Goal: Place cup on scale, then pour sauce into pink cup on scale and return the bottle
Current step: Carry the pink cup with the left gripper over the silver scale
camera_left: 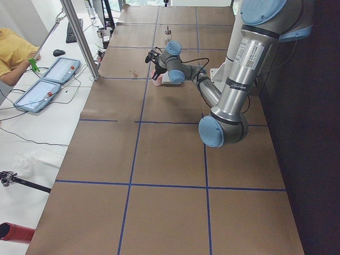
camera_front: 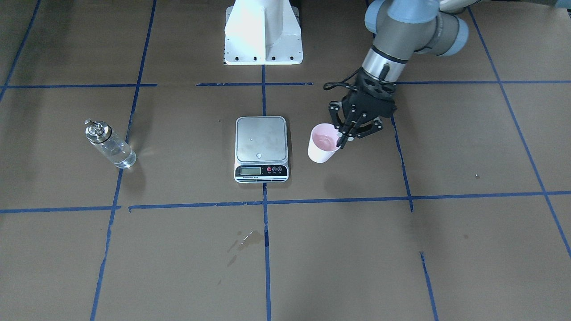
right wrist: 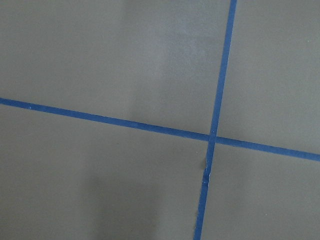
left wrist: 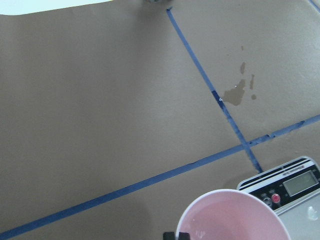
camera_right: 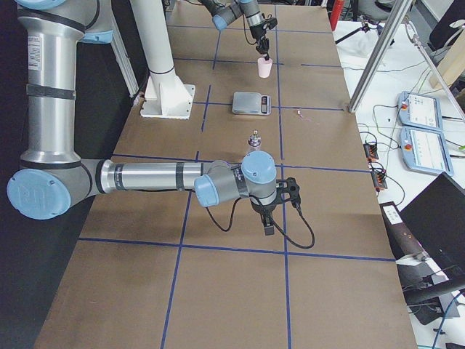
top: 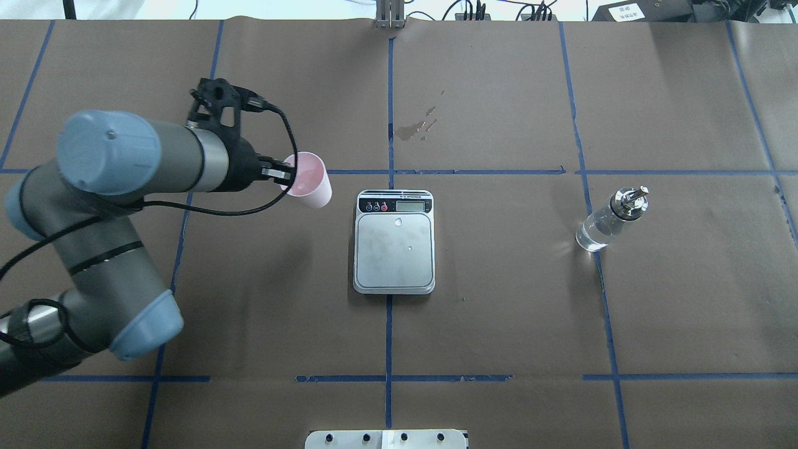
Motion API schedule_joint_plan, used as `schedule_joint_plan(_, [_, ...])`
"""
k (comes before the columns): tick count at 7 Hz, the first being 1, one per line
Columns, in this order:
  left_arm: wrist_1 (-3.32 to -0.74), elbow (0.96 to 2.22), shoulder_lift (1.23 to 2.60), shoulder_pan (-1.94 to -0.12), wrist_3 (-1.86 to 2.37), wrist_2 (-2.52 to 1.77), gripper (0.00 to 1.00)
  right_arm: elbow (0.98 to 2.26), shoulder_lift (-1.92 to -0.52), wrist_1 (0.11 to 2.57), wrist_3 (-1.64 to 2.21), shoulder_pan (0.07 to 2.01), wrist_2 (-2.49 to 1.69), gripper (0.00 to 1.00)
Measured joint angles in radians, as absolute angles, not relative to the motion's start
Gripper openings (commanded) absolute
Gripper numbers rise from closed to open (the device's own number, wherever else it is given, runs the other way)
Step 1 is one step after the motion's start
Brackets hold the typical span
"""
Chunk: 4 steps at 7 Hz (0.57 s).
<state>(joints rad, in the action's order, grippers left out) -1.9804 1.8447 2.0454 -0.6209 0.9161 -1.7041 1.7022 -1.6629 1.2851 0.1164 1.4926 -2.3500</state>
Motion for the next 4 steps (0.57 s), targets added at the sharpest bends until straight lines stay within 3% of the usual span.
schedule_joint_plan(2, [-1.830,1.792,2.204,-0.534,1.016,-1.649,0.00,1.702,-1.665,1.285,0.117,1.493,-2.350,1.00])
schedule_joint_plan(4, [-1.788,1.749,2.252,-0.487,1.048,-1.601,0.00,1.703,-1.666,1.284,0.117,1.493,-2.350,1.00])
